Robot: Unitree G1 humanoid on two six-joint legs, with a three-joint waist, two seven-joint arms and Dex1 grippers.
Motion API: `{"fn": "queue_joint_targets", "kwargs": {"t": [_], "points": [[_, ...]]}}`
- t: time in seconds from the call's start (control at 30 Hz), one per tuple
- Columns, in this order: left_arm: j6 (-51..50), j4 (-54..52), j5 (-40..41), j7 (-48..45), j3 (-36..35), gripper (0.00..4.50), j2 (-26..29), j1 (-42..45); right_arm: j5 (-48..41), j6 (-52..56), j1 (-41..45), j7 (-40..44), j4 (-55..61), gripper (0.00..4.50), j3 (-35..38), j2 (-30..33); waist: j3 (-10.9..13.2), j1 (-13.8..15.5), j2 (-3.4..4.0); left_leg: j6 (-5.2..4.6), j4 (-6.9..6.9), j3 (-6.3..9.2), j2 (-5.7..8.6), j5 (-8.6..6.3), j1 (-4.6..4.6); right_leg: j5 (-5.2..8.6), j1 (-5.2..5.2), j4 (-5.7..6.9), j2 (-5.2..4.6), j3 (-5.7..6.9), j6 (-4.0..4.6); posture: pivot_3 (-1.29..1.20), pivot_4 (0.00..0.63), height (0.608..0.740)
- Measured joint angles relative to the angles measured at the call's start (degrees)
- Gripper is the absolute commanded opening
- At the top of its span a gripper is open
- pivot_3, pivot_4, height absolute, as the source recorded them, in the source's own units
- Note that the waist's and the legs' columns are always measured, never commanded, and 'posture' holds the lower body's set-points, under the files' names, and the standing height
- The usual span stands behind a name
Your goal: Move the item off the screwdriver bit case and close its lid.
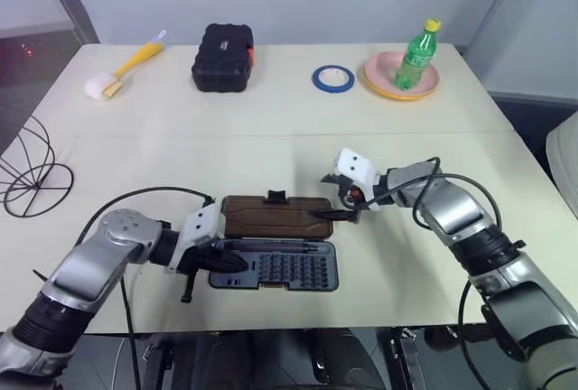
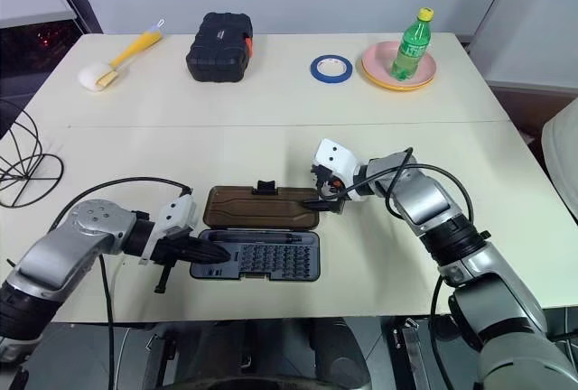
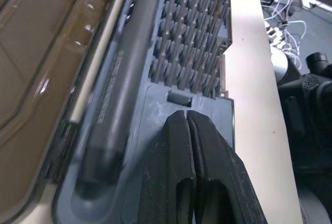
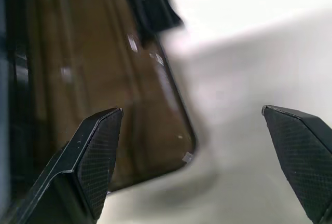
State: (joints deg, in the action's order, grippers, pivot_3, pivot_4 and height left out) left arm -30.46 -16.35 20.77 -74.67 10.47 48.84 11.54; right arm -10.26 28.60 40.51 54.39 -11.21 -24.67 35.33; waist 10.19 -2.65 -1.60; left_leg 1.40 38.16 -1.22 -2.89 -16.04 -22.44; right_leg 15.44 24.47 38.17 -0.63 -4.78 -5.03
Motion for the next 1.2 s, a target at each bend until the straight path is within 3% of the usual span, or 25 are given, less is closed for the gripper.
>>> {"fn": "queue_joint_targets", "kwargs": {"t": [0.07, 0.3, 0.53, 0.67, 0.77, 1.0, 1.2], "points": [[0.03, -0.66, 0.01, 0.33, -0.03, 0.00, 0.12, -0.56, 1.59, -1.90, 0.83, 0.68, -2.05, 3.65, -0.04, -1.21, -0.01, 0.05, 0.01, 0.00, -0.01, 0.01, 0.00, 0.00, 0.02, 0.00, -0.01, 0.00, 0.00, 0.01, 0.00, 0.00, 0.150, 0.737], [1.27, 2.18, 0.85, 0.25, -0.10, 0.00, 0.13, -1.09, 4.99, -7.37, 0.64, 3.62, -3.71, 0.25, -0.39, -2.87, -0.09, 0.07, 0.09, 0.00, 0.00, 0.00, 0.00, 0.00, 0.14, 0.00, -0.13, 0.00, 0.00, 0.01, 0.01, 0.00, 0.150, 0.737], [2.00, 8.93, 1.37, -0.25, 0.04, 0.00, -2.09, 0.82, 9.32, -10.61, 0.35, 3.84, -5.27, 0.25, -0.57, -4.07, -0.44, 0.03, 0.40, 0.00, -0.05, 0.00, 0.00, 0.00, 1.15, 0.14, -1.10, -0.05, 0.01, -0.01, 0.37, 0.00, 0.150, 0.737], [1.40, 9.40, 1.47, -0.21, -0.04, 0.00, -2.48, 0.98, 12.46, -14.27, -1.06, 2.03, -3.95, 0.25, -0.43, -4.25, -0.49, 0.00, 0.47, 0.00, -0.05, 0.01, 0.00, 0.00, 1.18, 0.13, -1.12, -0.04, 0.01, -0.02, 0.38, 0.00, 0.150, 0.737], [0.75, 9.26, 1.53, 0.01, -0.28, 0.00, -2.91, 0.86, 15.26, -14.87, -4.24, -1.35, 3.42, 0.25, 0.82, -3.24, -0.53, 0.04, 0.56, 0.00, -0.05, 0.01, 0.00, 0.00, 1.12, 0.12, -1.07, -0.03, 0.01, -0.04, 0.38, 0.00, 0.150, 0.737], [-2.19, 7.38, 3.14, 3.24, -1.67, 0.00, -3.97, -0.57, 15.91, -5.76, -14.94, -4.62, 33.39, 0.25, 7.81, 0.45, -0.54, 0.18, 0.56, 0.01, -0.05, 0.02, 0.00, 0.00, 1.06, 0.14, -1.03, -0.08, -0.01, -0.06, 0.36, 0.00, 0.150, 0.737], [-6.09, 2.97, 5.02, 6.89, -3.76, 0.00, -3.95, -2.70, 15.84, -4.12, -17.92, -6.24, 38.14, 0.25, 8.44, 1.05, -0.49, 0.10, 0.50, 0.01, -0.06, 0.01, 0.00, 0.00, 1.02, 0.15, -0.96, -0.10, -0.03, -0.06, 0.38, 0.00, 0.150, 0.737]]}}
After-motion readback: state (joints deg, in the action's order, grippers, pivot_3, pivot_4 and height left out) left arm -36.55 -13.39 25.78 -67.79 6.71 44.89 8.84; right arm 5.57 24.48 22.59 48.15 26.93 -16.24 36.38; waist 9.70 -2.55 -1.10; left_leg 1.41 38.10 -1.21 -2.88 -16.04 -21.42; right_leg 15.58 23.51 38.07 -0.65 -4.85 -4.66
